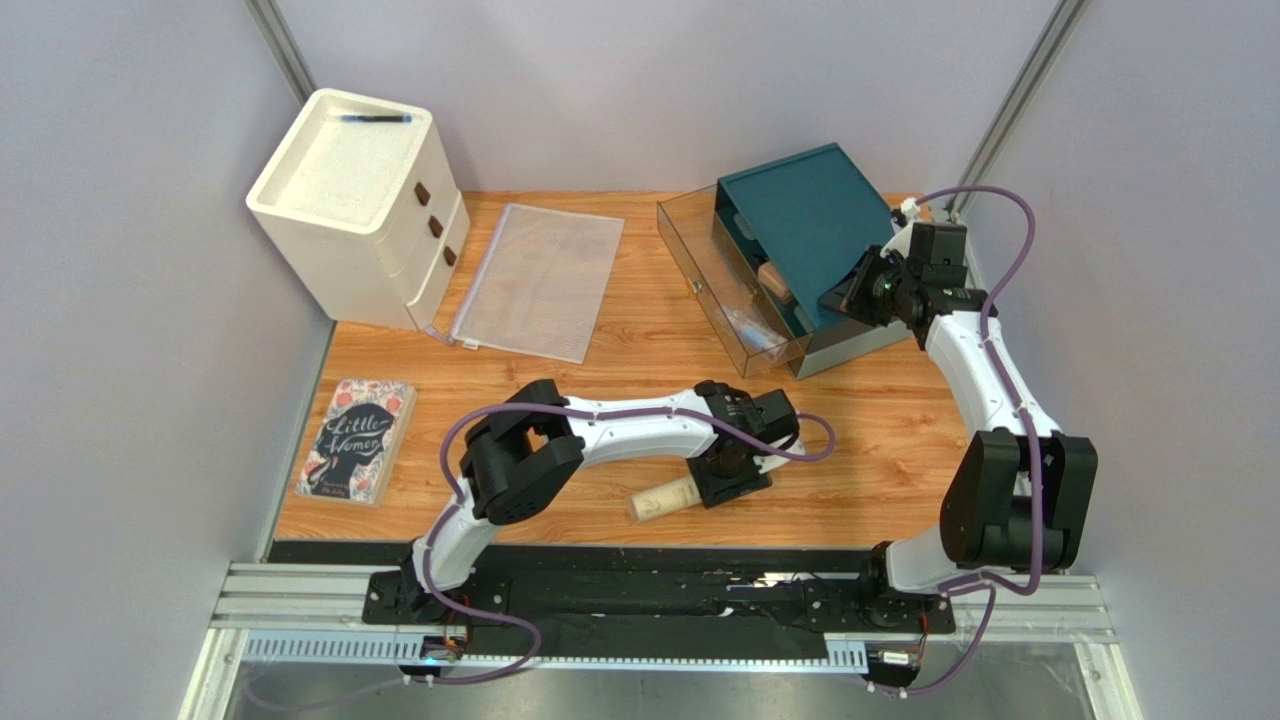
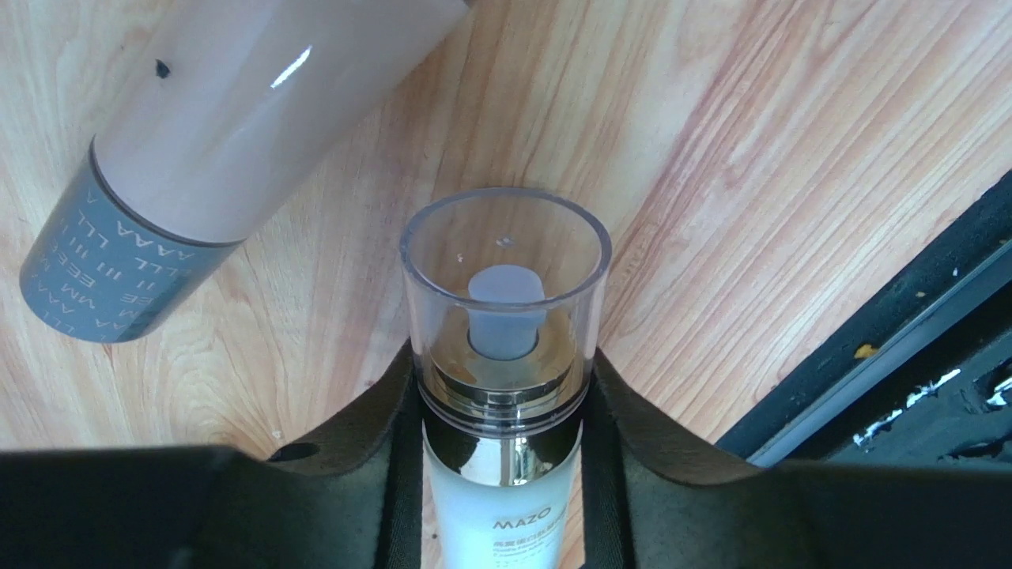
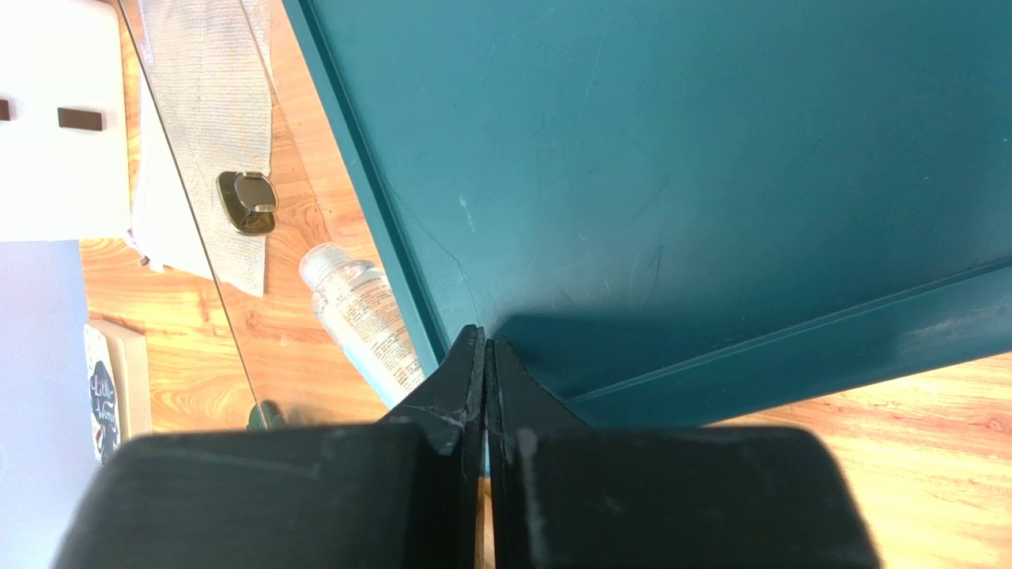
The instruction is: Organize the makeup
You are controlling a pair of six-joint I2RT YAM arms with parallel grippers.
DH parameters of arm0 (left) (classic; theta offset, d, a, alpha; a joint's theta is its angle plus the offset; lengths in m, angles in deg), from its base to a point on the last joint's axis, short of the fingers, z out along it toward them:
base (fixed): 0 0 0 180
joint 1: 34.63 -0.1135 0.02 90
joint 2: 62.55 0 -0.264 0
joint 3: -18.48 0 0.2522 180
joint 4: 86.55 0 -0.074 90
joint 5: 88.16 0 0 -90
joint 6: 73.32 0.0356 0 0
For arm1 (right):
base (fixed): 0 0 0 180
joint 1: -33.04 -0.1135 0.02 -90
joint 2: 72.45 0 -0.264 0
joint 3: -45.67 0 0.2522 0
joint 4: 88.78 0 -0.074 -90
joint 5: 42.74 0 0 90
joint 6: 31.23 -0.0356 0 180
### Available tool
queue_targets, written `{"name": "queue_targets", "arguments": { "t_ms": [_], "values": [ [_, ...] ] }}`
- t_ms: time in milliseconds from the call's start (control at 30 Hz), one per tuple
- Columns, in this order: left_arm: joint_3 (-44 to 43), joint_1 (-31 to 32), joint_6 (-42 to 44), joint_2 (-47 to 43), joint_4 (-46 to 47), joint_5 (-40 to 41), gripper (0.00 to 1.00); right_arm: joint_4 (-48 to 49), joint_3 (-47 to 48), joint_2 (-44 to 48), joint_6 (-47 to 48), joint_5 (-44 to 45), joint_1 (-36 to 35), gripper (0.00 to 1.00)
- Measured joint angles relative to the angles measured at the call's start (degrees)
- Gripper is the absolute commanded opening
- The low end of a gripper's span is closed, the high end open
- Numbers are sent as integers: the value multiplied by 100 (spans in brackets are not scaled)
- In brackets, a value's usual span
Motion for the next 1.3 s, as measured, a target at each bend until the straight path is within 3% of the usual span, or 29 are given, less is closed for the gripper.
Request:
{"name": "queue_targets", "arguments": {
  "t_ms": [533,633,733,900,1000,1167,1300],
  "values": [
    [872,68,-645,-898,-17,621,0,15,-20,15,-2,0,2,0],
    [627,50,-780,-1266,-232,824,0,20,-22,15,-2,-2,2,0],
    [-243,-57,-962,-1530,-498,883,0,24,-26,15,-7,-7,7,0],
    [-1829,-739,-1377,-1604,-468,431,0,42,-39,15,-9,-9,9,0],
    [-2308,-1283,-1738,-1613,-297,101,0,55,-50,15,-17,-20,11,0],
    [-2485,-2243,-2693,-1600,127,-612,0,63,-55,15,-22,-26,13,0],
    [-2142,-2704,-3816,-1567,1099,-1342,0,63,-57,15,-22,-26,13,0]
  ]
}}
